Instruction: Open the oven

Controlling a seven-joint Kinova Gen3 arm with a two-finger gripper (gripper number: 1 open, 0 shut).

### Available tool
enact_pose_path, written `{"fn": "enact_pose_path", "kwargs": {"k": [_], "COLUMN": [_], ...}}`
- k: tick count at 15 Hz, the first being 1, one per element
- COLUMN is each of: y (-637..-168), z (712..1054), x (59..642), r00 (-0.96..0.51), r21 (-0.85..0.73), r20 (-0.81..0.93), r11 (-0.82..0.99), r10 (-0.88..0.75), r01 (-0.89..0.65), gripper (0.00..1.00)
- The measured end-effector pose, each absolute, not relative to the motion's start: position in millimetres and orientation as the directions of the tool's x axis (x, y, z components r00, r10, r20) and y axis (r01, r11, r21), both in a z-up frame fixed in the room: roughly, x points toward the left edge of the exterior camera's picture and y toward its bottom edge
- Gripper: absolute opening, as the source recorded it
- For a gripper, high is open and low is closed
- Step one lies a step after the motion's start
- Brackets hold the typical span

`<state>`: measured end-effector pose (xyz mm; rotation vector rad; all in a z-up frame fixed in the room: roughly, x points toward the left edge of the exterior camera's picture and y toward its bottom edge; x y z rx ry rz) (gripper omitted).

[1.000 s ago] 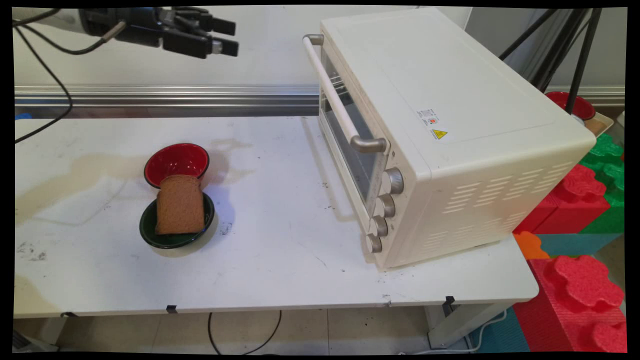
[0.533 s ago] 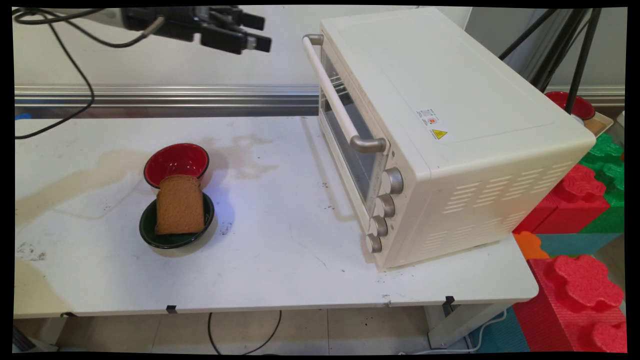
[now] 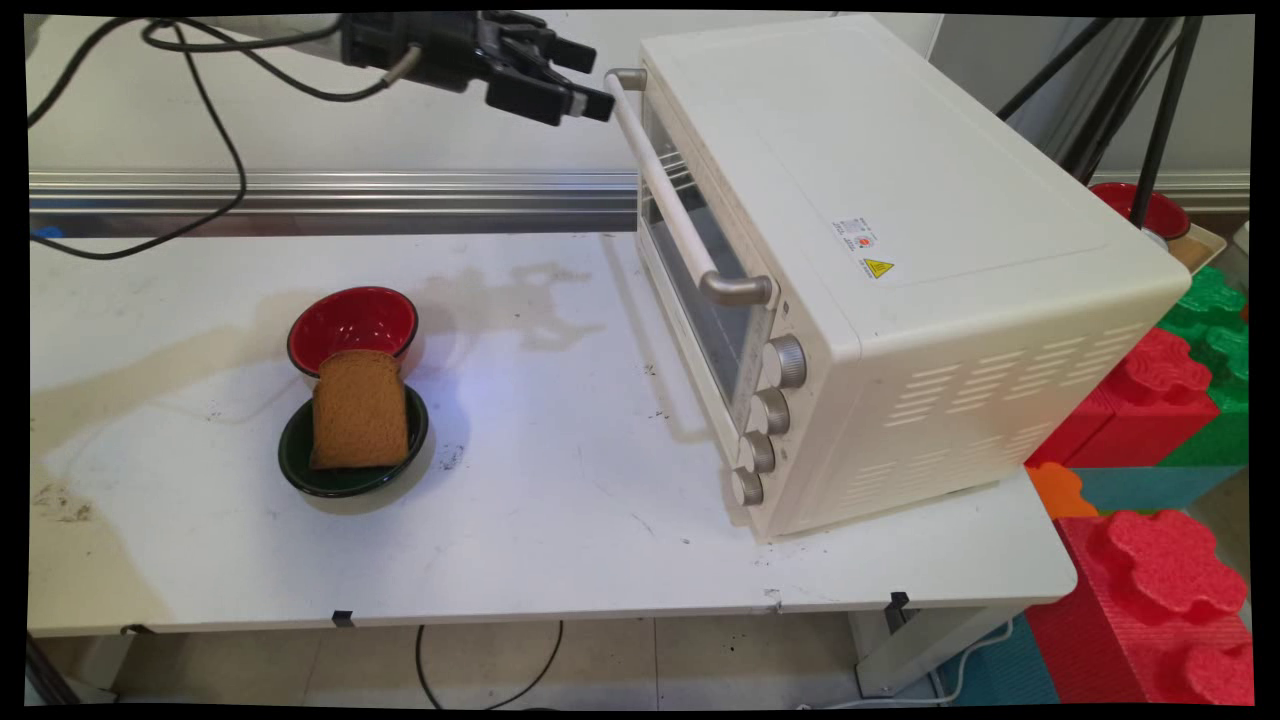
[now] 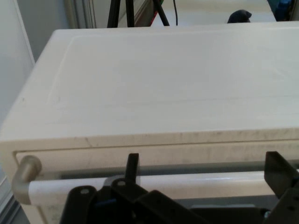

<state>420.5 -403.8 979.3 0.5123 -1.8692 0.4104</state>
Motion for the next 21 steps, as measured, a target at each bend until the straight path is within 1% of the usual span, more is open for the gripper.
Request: {"fn": "enact_pose_path", "kwargs": {"k": [6,7,21], "y": [-418,-420,-436], "z": [975,974,958], "x": [402,400,374], "r00": [-0.343,-0.348,-0.407], "r21": [-0.064,-0.069,-0.090], "r20": [0.929,0.928,0.904], "r11": [0.853,0.854,0.874], "r10": [-0.138,-0.135,-0.129], "r01": [-0.518,-0.515,-0.478], "gripper": [1.00,0.00,0.00]}}
